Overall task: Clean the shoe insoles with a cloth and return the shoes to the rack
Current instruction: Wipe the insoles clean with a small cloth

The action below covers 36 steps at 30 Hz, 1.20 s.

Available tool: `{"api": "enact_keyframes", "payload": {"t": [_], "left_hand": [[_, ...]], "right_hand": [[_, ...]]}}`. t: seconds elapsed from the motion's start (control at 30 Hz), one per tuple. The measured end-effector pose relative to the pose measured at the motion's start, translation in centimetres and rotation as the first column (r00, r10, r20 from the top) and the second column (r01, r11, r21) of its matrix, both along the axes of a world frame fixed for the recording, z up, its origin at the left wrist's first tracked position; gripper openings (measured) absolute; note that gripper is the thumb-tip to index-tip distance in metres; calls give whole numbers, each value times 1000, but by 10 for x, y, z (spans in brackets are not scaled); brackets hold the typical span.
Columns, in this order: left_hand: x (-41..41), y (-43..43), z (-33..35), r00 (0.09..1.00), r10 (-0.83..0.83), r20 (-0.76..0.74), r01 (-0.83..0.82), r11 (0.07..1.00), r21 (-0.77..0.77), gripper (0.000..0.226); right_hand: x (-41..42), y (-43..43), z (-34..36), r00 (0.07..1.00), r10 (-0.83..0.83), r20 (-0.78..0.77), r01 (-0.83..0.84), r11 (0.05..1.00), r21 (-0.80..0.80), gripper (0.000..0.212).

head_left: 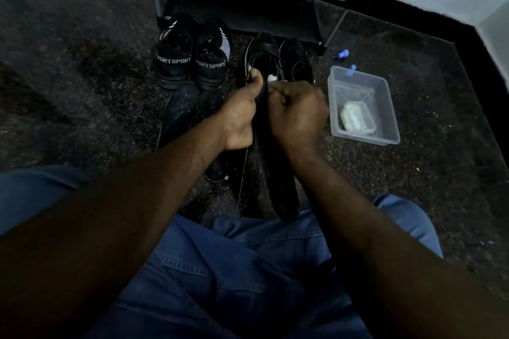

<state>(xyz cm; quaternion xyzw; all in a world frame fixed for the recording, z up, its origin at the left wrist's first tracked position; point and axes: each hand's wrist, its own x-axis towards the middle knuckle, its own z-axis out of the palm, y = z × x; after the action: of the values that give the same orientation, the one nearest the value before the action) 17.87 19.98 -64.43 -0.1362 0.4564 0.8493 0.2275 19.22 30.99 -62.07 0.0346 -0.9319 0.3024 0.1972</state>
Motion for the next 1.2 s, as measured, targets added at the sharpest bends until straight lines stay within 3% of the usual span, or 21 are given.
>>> {"api": "enact_keyframes", "payload": {"t": [0.1, 0.23, 0.4, 0.53, 0.7, 0.83, 0.9, 1.0, 1.2], "left_hand": [[-2, -4, 0, 1000, 15, -6, -15, 1000, -27, 76], [1, -2, 5, 1000, -21, -9, 21, 1000, -22, 79], [1, -7, 11, 1000, 6, -26, -8, 999, -51, 81], [3, -5, 13, 999, -29, -20, 29, 999, -27, 85], [3, -11, 16, 999, -8, -39, 5, 997, -79, 85], [4, -6, 16, 999, -37, -9, 36, 997, -66, 82], [6, -4, 14, 999, -41, 17, 42, 995, -93, 78], [2, -9, 12, 1000, -26, 3, 26, 991, -129, 92], [-1, -5, 15, 995, 86, 47, -90, 991, 95, 96]], "right_hand": [[12, -1, 1, 993, 114, -14, -112, 991, 79, 31], [-11, 12, 3, 998, -65, 19, 65, 998, 15, 41], [18, -2, 6, 982, 180, -56, -172, 976, 132, 25], [0, 8, 10, 998, -67, 12, 67, 998, -1, 33], [29, -10, 5, 986, 156, -64, -146, 979, 146, 20], [5, -6, 10, 999, -38, 16, 39, 998, -51, 29], [15, -16, 10, 1000, 18, 16, -18, 1000, -12, 29], [34, -21, 3, 993, 120, 12, -120, 993, 21, 32], [59, -1, -21, 963, 271, -8, -269, 959, 86, 27]]}}
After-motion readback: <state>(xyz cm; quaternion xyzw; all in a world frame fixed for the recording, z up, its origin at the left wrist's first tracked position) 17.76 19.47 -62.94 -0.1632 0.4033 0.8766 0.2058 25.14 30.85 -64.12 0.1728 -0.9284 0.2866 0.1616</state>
